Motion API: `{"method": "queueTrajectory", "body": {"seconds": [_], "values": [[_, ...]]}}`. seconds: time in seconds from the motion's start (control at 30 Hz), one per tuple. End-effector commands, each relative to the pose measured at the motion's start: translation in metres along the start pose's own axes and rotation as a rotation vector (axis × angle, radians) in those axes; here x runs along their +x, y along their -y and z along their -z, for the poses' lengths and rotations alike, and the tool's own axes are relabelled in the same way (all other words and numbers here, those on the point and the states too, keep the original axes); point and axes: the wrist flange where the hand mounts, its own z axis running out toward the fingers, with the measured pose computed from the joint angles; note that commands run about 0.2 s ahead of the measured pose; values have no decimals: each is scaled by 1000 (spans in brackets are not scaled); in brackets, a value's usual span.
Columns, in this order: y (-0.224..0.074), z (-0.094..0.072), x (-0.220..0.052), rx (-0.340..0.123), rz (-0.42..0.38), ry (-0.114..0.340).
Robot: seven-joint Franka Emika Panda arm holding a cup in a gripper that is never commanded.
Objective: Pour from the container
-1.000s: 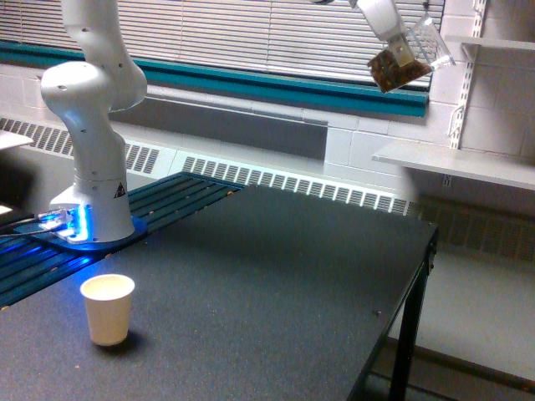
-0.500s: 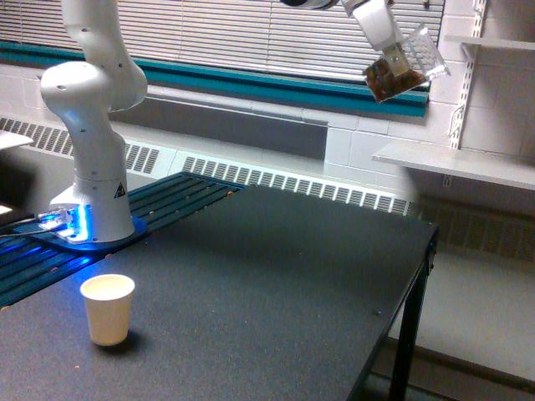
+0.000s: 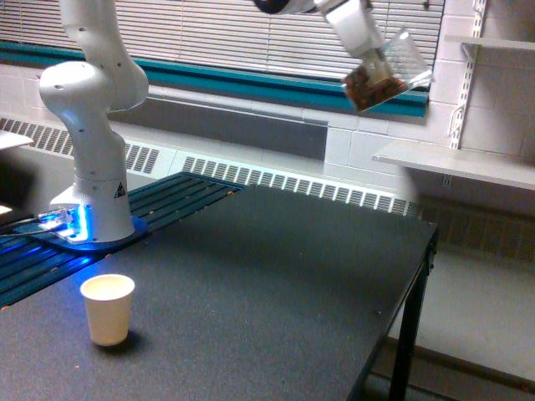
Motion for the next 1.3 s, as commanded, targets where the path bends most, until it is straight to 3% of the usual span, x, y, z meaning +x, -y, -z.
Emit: {"method": "queueTrajectory", "body": {"seconds": [0.03, 0.67, 1.3], "values": [[-61, 8, 25, -48, 21, -44], [-207, 18, 24, -173, -28, -63], [-337, 35, -37, -301, -110, -39]]}}
